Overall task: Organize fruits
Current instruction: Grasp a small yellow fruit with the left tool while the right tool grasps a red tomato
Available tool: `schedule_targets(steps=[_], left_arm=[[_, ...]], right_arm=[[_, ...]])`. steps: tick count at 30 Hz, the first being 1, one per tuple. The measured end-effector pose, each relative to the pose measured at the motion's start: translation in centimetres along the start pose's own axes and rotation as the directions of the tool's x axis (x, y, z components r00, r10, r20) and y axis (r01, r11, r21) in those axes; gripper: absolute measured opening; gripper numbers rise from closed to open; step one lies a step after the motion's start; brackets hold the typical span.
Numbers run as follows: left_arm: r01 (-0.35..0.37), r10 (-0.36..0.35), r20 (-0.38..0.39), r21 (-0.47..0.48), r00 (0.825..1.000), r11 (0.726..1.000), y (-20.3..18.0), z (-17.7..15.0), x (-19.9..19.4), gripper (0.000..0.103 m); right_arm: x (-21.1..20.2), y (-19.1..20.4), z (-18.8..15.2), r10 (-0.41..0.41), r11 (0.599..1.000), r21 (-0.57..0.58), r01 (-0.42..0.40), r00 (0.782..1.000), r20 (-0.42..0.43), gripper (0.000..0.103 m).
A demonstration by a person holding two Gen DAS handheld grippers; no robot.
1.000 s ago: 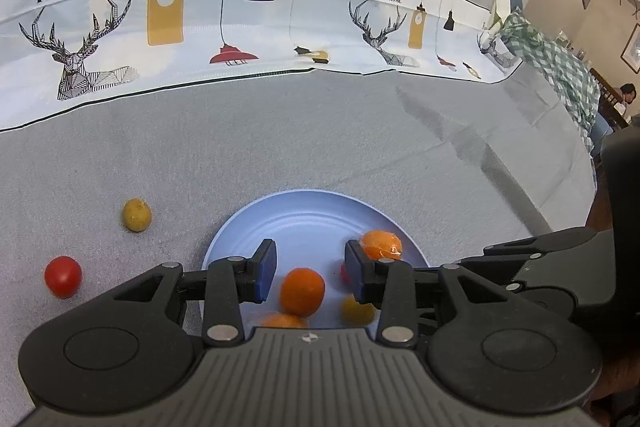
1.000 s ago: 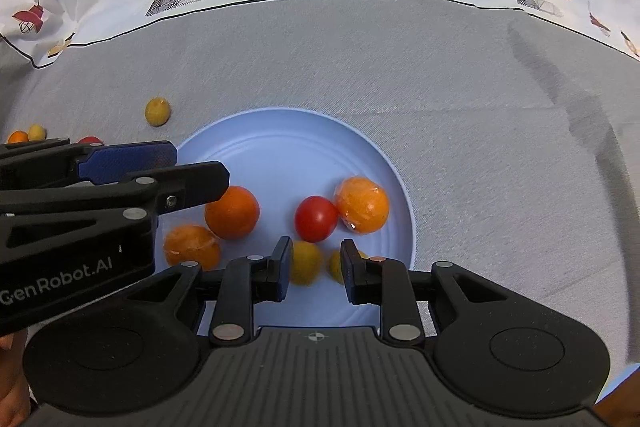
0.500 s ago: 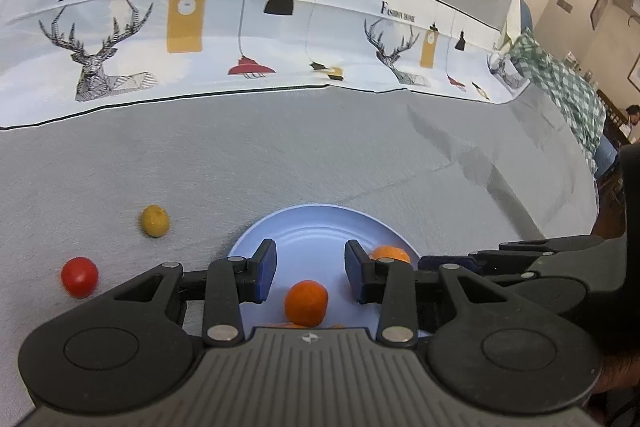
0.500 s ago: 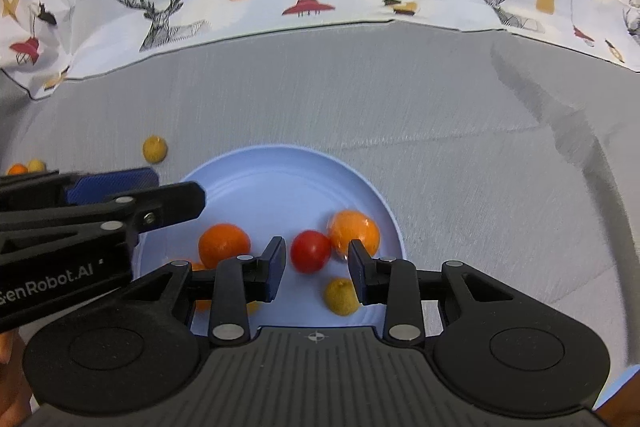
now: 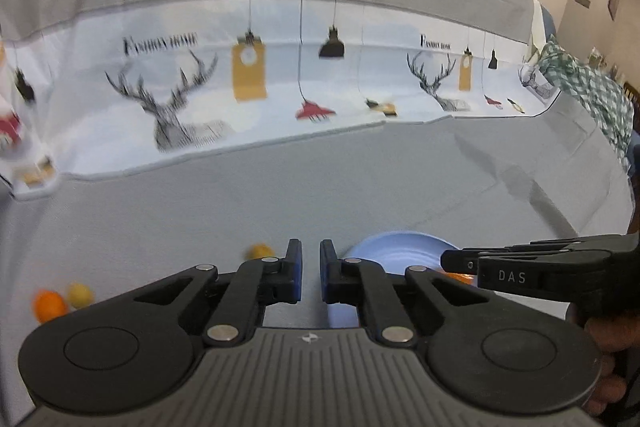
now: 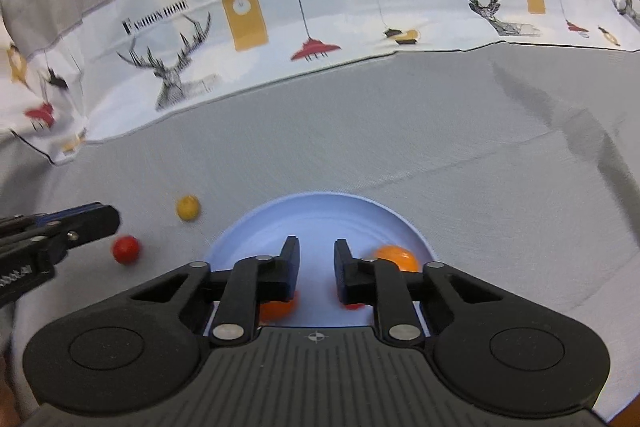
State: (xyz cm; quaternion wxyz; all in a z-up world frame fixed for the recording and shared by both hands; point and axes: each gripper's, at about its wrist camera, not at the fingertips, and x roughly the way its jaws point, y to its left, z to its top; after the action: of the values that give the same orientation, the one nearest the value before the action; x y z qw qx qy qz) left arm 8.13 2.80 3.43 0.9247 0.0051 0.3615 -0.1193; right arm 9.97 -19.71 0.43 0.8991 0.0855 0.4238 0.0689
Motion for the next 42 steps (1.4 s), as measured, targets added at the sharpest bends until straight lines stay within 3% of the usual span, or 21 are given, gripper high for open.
schedule_targets(steps=[4,6,7,8,9,11,12,14,17,22,24,26,28,33,36,38,40,42], left_arm=[[-0.080,0.081,0.047,-0.015,0.996,0.997,3.5,0.1,-1.8,0.010],[-0.117,0.124,0.041,-0.146,0.991,0.982,6.7,-1.0,-2.1,0.010],[-0.143,0.145,-0.004,-0.225,0.989,0.964,8.5,-1.7,-1.9,0.010],[-0.191,0.177,-0.073,-0.311,0.981,0.931,10.3,-2.0,-1.6,0.010],[-0.212,0.191,-0.093,-0.410,0.977,0.887,12.2,-2.3,-1.8,0.010],[-0.196,0.170,-0.100,-0.586,0.980,0.786,15.6,-3.2,-2.2,0.010],[-0.209,0.175,-0.117,-0.635,0.978,0.743,16.6,-3.7,-2.3,0.010],[-0.263,0.204,-0.168,-0.682,0.964,0.683,18.0,-4.5,-2.1,0.010],[-0.300,0.224,-0.203,-0.724,0.953,0.622,19.3,-5.0,-2.0,0.012],[-0.357,0.272,-0.243,-0.759,0.931,0.544,21.1,-5.5,-1.7,0.041],[-0.365,0.269,-0.257,-0.764,0.928,0.532,21.6,-5.5,-1.4,0.042],[-0.374,0.281,-0.256,-0.749,0.925,0.548,21.5,-5.2,-1.2,0.042],[-0.376,0.303,-0.235,-0.711,0.924,0.595,20.8,-4.4,-1.1,0.042],[-0.370,0.337,-0.161,-0.515,0.928,0.773,17.8,-1.9,0.9,0.042],[-0.367,0.334,-0.152,-0.377,0.930,0.851,16.1,-1.4,2.6,0.041],[-0.395,0.360,-0.172,-0.265,0.917,0.879,15.0,-1.4,4.0,0.041],[-0.433,0.402,-0.185,-0.172,0.897,0.885,14.3,-1.8,5.1,0.041],[-0.441,0.411,-0.210,-0.129,0.887,0.888,14.1,-2.2,6.0,0.041]], right_arm=[[-0.2,1.7,0.0,0.042,0.999,-0.016,-0.041,0.999,0.028,0.018],[-0.2,2.7,0.0,0.070,0.997,-0.022,-0.069,0.997,0.041,0.018],[-0.2,3.3,0.0,0.084,0.996,-0.026,-0.082,0.995,0.048,0.018],[-0.2,3.8,0.0,0.094,0.995,-0.030,-0.093,0.994,0.052,0.018],[-0.1,4.4,0.0,0.110,0.994,-0.034,-0.108,0.993,0.054,0.018],[0.4,5.6,-0.2,0.145,0.989,-0.041,-0.143,0.988,0.049,0.018],[0.7,6.3,-0.4,0.165,0.986,-0.046,-0.163,0.985,0.044,0.018],[1.4,7.5,-0.7,0.195,0.980,-0.054,-0.193,0.980,0.028,0.018],[2.6,9.6,-1.3,0.234,0.970,-0.073,-0.233,0.972,0.001,0.018],[4.5,12.3,-2.0,0.267,0.959,-0.091,-0.268,0.963,-0.025,0.019],[5.3,13.1,-2.2,0.271,0.956,-0.102,-0.273,0.962,-0.035,0.020],[6.1,13.9,-2.3,0.268,0.956,-0.115,-0.271,0.963,-0.042,0.026],[7.0,14.6,-2.2,0.264,0.955,-0.131,-0.268,0.964,-0.044,0.029],[9.2,15.7,-1.9,0.258,0.952,-0.155,-0.264,0.964,-0.061,0.032],[10.2,16.4,-1.9,0.247,0.950,-0.180,-0.257,0.966,-0.075,0.036],[10.8,16.8,-2.0,0.240,0.947,-0.196,-0.253,0.967,-0.087,0.036],[11.3,17.1,-2.0,0.228,0.946,-0.213,-0.244,0.969,-0.094,0.037],[11.8,17.3,-2.0,0.217,0.946,-0.223,-0.235,0.971,-0.100,0.037]])
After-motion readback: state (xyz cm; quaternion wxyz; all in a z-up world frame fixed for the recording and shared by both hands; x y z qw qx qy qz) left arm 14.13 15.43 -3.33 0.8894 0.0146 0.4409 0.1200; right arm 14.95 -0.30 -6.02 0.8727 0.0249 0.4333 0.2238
